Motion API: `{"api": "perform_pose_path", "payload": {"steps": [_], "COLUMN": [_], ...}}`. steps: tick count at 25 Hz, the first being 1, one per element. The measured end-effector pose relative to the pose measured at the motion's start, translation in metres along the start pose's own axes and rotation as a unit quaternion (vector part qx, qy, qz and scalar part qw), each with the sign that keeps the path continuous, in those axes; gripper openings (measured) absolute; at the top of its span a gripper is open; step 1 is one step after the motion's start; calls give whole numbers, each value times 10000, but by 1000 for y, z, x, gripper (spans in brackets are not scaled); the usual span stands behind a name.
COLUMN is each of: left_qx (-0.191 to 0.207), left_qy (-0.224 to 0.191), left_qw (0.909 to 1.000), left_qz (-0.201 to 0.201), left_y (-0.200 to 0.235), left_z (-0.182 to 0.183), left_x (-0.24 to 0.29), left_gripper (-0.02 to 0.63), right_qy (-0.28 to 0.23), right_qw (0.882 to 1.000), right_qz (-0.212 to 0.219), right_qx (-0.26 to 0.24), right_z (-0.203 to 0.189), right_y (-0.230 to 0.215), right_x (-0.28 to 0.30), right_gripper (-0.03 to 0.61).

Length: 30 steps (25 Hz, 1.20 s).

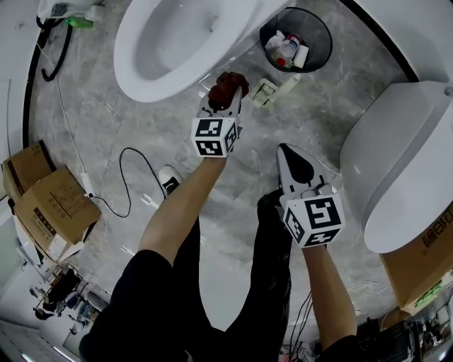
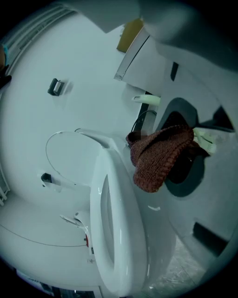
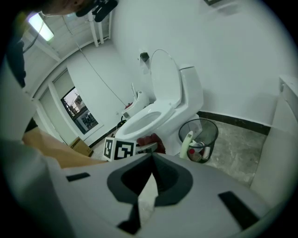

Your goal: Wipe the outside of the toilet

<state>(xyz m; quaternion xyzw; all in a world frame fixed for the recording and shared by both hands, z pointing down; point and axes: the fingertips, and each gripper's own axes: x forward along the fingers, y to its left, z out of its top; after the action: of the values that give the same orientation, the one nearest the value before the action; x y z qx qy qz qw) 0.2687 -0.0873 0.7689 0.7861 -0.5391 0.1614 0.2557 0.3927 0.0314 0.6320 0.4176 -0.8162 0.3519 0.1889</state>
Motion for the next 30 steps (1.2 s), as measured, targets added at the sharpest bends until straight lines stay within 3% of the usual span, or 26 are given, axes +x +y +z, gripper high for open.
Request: {"api": "perform_pose_path", "payload": {"steps": [6,14,21,30], "left_qx": [-241,-522,-457,-594], "left_qy": [-283,-449,-432,-378], "left_qw": [9989,9952,9958,9952], "left_qz": [289,689,670,675], "left_y": [-12,-2,6,17], "left_z": [17,32,33,19], "left_x": [53,111,117,96], "left_gripper": [107,107,107,106], "right_qy": [213,185,153,214], "right_qw": [9996,9996,9977,9971], "right_qz": [157,-110,-614,-724], "right_qx": [-73,186,255,29], "right_z": [-8,-10,-7,-2], "right_y": [-29,-73,-100,-93], "right_x": [-10,-7,-6,4], "right_gripper": [2,2,2,2]}}
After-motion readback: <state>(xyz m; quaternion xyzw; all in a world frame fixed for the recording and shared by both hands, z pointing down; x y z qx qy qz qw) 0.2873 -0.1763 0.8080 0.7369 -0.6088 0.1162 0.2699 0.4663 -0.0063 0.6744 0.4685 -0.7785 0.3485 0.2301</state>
